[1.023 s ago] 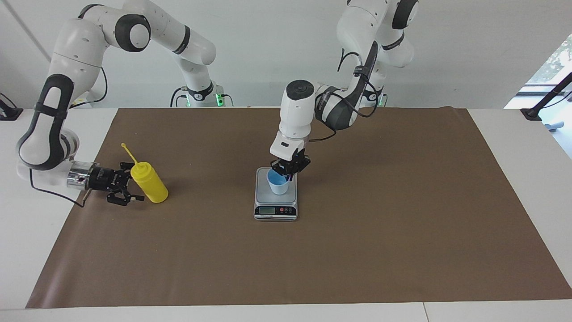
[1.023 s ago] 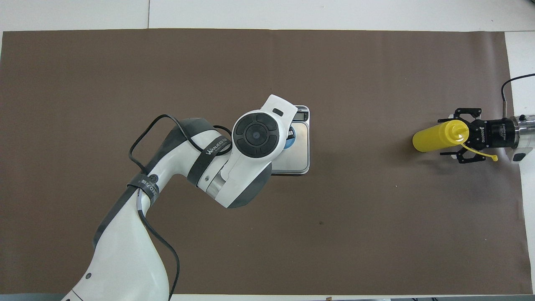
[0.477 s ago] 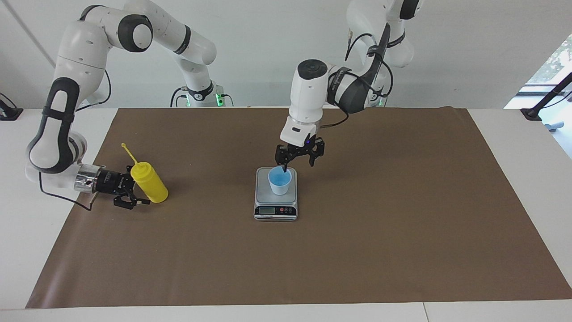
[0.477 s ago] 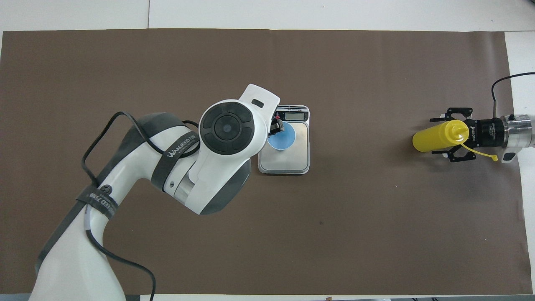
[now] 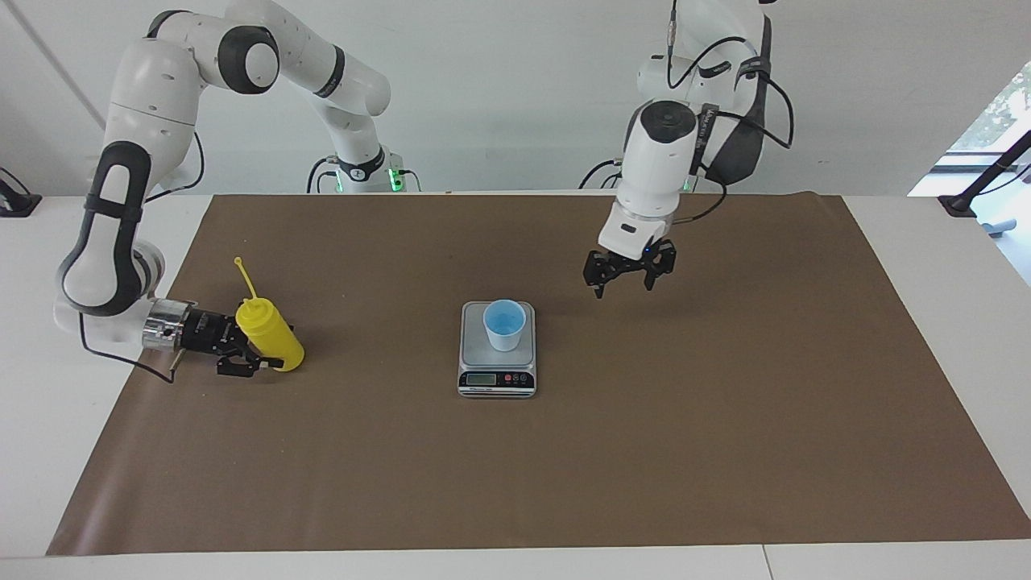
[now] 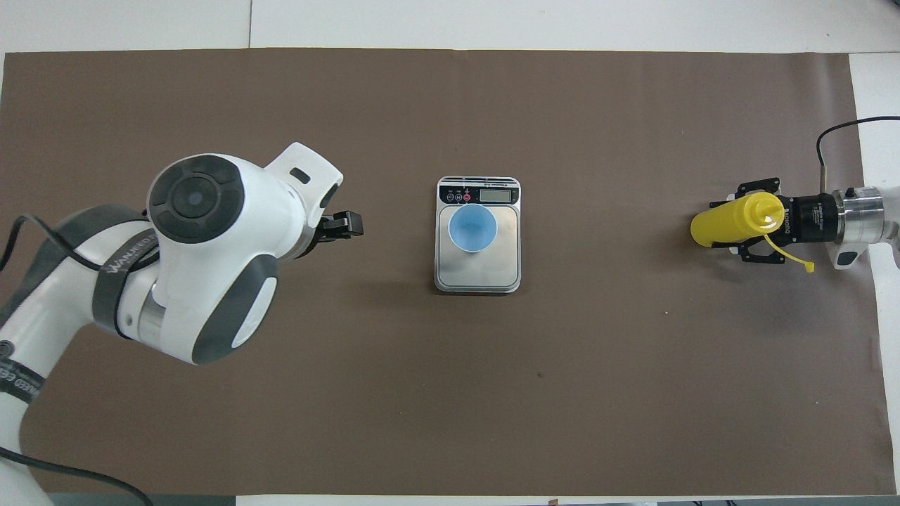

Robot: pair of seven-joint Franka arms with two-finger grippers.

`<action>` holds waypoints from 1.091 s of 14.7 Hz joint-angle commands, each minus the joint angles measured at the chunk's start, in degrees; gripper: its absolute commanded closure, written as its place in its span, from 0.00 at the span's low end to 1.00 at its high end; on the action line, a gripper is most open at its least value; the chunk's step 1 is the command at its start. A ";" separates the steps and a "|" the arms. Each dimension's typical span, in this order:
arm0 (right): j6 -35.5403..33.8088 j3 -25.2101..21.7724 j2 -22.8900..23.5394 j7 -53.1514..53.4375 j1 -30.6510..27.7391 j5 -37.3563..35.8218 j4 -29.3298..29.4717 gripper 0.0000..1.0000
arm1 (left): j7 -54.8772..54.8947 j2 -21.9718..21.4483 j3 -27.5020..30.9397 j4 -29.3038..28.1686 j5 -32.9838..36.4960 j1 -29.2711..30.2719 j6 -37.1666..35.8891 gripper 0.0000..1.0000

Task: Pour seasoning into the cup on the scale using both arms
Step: 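Release the cup and withdraw the left gripper while the right lifts the bottle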

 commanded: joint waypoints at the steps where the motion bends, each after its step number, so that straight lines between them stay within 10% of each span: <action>1: 1.91 0.13 -1.75 1.24 0.06 1.35 -1.69 1.00 | 8.02 -3.90 -0.57 -2.39 0.22 6.28 -0.87 0.00; 9: 9.37 -0.22 -9.74 18.90 11.64 -1.63 -0.90 1.00 | 22.27 -5.40 0.31 8.49 -1.44 18.15 -13.51 0.00; 16: 21.94 -0.22 -14.23 38.15 25.97 -20.07 -0.99 1.00 | 30.37 -4.43 0.49 19.49 -4.01 22.20 -26.18 0.00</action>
